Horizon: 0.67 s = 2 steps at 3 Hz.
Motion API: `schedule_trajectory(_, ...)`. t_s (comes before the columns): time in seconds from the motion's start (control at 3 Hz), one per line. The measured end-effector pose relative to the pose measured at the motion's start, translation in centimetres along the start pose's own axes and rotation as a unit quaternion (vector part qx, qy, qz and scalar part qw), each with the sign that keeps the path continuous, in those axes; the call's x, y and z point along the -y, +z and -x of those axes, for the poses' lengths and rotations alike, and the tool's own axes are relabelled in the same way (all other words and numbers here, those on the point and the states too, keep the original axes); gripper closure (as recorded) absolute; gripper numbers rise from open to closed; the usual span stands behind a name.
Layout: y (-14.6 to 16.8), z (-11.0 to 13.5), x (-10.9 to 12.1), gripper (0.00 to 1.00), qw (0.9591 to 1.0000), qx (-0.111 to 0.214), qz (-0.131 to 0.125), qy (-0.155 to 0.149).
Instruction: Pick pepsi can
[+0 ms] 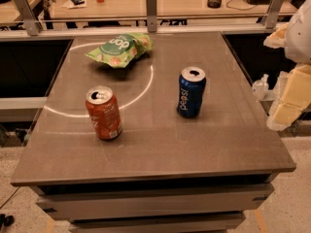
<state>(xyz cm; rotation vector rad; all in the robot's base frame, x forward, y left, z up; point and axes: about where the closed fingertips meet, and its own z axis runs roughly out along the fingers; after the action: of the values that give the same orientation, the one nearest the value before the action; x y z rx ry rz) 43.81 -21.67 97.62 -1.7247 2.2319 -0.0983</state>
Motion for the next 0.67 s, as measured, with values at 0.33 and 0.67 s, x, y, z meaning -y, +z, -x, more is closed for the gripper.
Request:
schedule_trajectory(0.33,0.0,0.0,0.0,0.0,1.0,0.0,0.0,0.0)
schedule_trajectory(0.67,-0.18,-0.19,0.11,0.0,0.9997,0.022,0.003,0.014)
